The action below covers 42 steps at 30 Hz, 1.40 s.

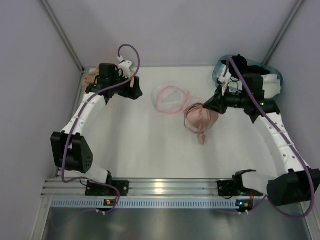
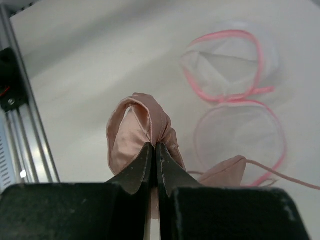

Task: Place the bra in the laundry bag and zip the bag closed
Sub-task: Place the bra at the center of the board.

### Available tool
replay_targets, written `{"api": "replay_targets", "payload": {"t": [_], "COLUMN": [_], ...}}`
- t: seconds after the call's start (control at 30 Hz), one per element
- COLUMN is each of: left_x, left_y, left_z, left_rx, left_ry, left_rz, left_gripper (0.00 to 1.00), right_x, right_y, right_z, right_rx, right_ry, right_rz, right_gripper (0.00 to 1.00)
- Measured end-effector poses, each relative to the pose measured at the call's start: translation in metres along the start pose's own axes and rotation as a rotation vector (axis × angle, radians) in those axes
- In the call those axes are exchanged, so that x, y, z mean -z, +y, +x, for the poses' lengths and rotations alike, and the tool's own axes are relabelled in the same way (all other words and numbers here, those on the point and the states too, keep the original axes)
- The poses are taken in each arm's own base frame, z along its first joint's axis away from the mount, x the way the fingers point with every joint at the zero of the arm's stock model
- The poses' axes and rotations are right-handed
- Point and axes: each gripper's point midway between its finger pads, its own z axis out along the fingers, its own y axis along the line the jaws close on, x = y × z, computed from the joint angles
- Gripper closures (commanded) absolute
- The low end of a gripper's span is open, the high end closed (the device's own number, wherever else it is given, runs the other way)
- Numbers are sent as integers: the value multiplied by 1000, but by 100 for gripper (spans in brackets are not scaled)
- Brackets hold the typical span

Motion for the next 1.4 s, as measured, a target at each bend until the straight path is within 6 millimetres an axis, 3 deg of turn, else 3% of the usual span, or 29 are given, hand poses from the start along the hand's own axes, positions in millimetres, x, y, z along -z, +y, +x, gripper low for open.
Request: {"api": "replay_targets", "payload": {"t": [0.2,0.3,0.47,0.53,0.57,0.67,0.7,0.83,0.97,1.07,1.17,1.4], "left_x": [14,21,35,40,42,46,47,47,43,37,25,4], "left_y": [-6,-10,-17,-19,-19,-20,-21,-26,-38,-47,-58,-124], "left_z": [11,24,55,66,71,82,86,101,120,130,144,182], "left_rx": [-1,3,20,35,46,101,123,194,279,347,391,353], "left_ry": [-4,3,28,36,42,49,54,78,126,168,234,422], "left_rz": [-2,-5,-12,-21,-27,-38,-39,-19,28,70,108,229], "left_gripper": [20,20,20,20,21,21,22,26,33,36,37,43], "right_x": [-52,-88,-148,-168,-178,-200,-202,-191,-140,-104,-85,-76], "right_y": [62,72,70,69,69,66,64,52,45,47,59,72], "right_z": [65,95,141,152,154,144,138,112,87,85,109,202], "right_rx": [9,-26,-118,-146,-160,-162,-156,-121,-83,-54,-60,-164], "right_ry": [149,230,339,366,377,369,360,310,239,189,208,416], "right_rz": [-210,-270,-285,-275,-270,-247,-235,-153,-33,24,29,17], "right_gripper": [100,100,98,78,58,39,37,25,23,22,24,23]}}
